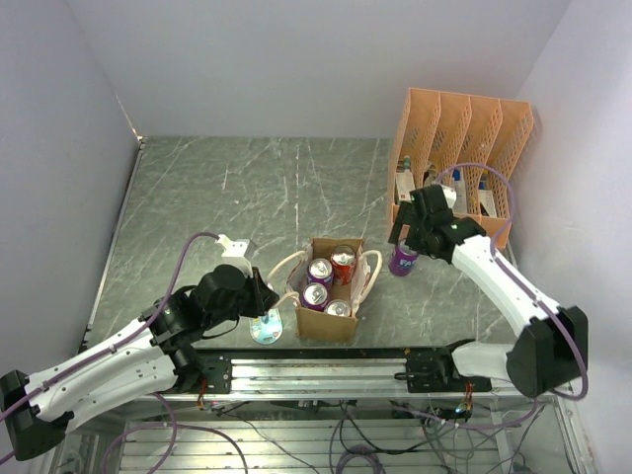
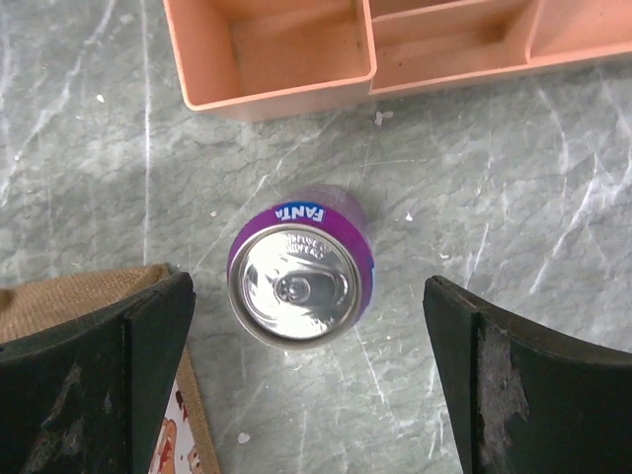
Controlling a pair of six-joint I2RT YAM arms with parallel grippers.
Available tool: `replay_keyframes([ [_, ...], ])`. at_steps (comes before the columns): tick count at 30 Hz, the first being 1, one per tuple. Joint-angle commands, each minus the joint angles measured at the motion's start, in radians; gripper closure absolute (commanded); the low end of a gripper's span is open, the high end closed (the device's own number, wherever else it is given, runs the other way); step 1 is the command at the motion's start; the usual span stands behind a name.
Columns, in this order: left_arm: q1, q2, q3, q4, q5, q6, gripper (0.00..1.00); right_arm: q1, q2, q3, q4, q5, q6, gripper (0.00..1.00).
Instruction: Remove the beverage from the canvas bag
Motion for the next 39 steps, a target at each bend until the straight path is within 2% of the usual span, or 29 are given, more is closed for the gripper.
replay_keyframes([
  [1,0.003,-0.009,-0.007,-0.023,0.011,0.000,0.93,-0.006,-0.124,-0.096,0.052,-0.012,-0.064,0.00],
  [5,0.003,0.009,-0.001,-0.009,0.016,0.007,0.93,-0.006,-0.218,-0.116,0.077,-0.042,-0.087,0.00],
  [10,0.003,0.018,0.005,-0.006,0.019,0.012,0.93,-0.005,-0.267,0.019,0.051,-0.135,-0.161,0.00],
  [17,0.002,0.007,-0.003,0.001,0.020,0.006,0.93,0.015,-0.250,0.157,0.115,-0.525,-0.247,0.00],
  [19,0.003,0.006,-0.005,0.001,0.018,0.003,0.93,0.065,-0.220,0.192,0.106,-0.557,-0.241,0.00],
  [25,0.003,0.004,-0.004,-0.006,0.016,0.004,0.93,0.442,-0.104,0.291,0.061,-0.328,-0.206,0.00],
  [29,0.003,-0.002,-0.002,-0.015,0.012,0.003,0.93,0.603,-0.004,0.333,0.024,-0.217,-0.177,0.00],
  [34,0.004,-0.009,-0.005,-0.019,0.011,0.002,0.93,0.668,0.143,0.337,-0.085,-0.074,-0.087,0.00],
  [39,0.003,-0.014,-0.009,-0.024,0.009,0.001,0.93,0.703,0.256,0.351,-0.190,0.079,0.126,0.00],
])
